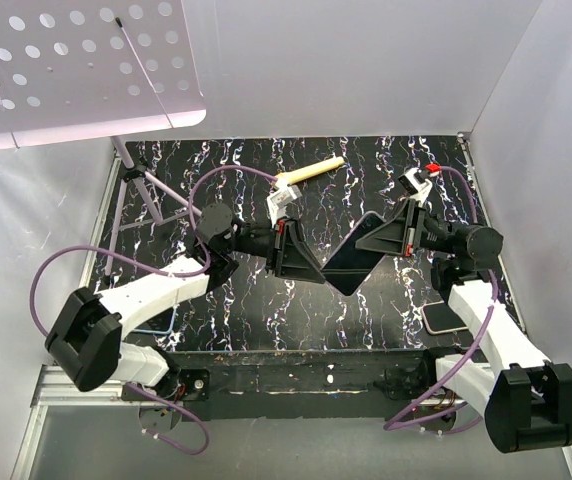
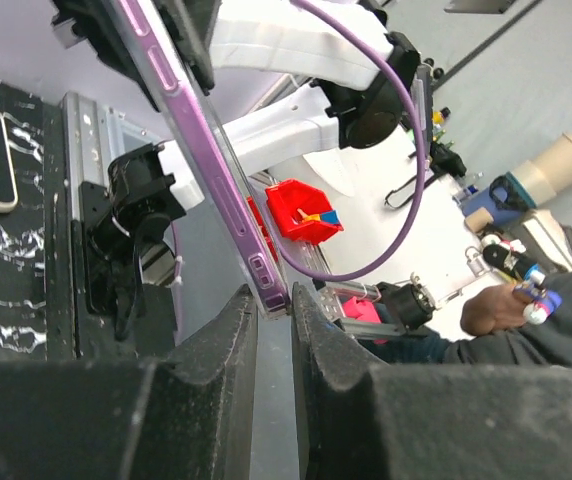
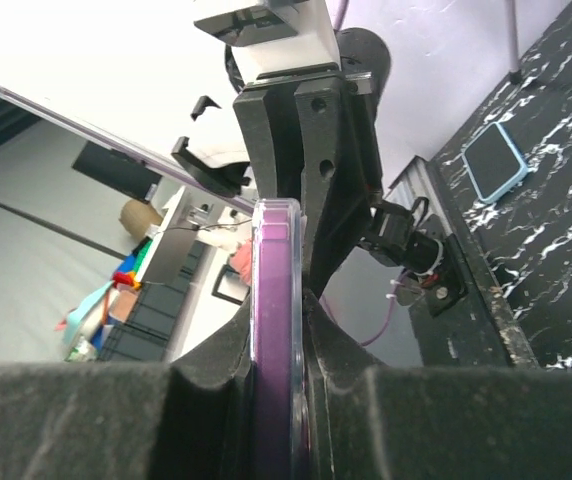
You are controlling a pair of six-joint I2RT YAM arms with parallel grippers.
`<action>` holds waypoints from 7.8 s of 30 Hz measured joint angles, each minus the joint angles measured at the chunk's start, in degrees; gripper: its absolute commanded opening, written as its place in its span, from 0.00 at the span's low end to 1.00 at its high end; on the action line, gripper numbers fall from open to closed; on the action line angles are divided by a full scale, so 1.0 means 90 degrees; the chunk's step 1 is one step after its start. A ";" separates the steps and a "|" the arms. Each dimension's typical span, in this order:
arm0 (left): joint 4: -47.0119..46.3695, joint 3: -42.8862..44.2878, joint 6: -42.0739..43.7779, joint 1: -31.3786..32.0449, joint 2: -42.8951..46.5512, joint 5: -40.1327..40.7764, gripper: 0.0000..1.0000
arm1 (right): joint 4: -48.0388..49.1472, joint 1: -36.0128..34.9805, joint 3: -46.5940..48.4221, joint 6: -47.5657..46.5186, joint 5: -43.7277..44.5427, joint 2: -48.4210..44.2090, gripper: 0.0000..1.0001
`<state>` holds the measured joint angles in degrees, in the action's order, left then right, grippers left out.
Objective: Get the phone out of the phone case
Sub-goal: Remove the phone case from the phone.
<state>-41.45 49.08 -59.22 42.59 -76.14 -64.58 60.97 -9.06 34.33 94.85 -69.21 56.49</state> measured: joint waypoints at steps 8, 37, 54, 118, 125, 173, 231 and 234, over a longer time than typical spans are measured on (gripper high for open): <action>-0.3026 0.0063 -0.1258 -0.0049 -0.1083 -0.0350 0.00 | 0.1231 0.0112 -0.0002 0.1256 -0.0005 0.0398 0.01; -0.3038 0.1642 -0.0134 -0.0039 -0.2006 -0.1627 0.00 | 0.1394 0.0126 0.0634 0.1047 0.0376 0.0658 0.01; 0.0726 0.2047 0.3662 -0.0053 -0.1450 -0.1542 0.00 | 0.1426 -0.0085 0.0823 0.0840 0.0969 0.0743 0.01; 0.4760 -0.0068 0.2642 -0.0146 0.2113 0.4663 0.78 | -0.4250 -0.0644 0.0835 -0.2582 0.2681 -0.0406 0.01; 0.4663 0.0063 0.1904 -0.0153 0.2263 0.3759 0.67 | -0.4641 -0.0619 0.0908 -0.2975 0.2540 -0.0425 0.01; 0.0843 -0.0656 -0.2064 0.0542 0.0491 0.2871 0.39 | -0.4316 -0.0488 0.0614 -0.2730 0.2844 -0.0714 0.01; 0.0935 0.0532 -0.1103 0.0573 -0.0729 0.2453 0.00 | -0.4845 -0.0491 0.0763 -0.3432 0.2161 -0.0644 0.57; 0.1018 0.0534 -0.1253 0.0583 -0.0709 0.2788 0.00 | -0.5151 -0.0612 0.0763 -0.3577 0.2025 -0.0663 0.74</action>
<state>-32.29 53.89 -70.50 47.83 -82.52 -39.48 14.61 -14.57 41.19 62.65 -50.98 50.52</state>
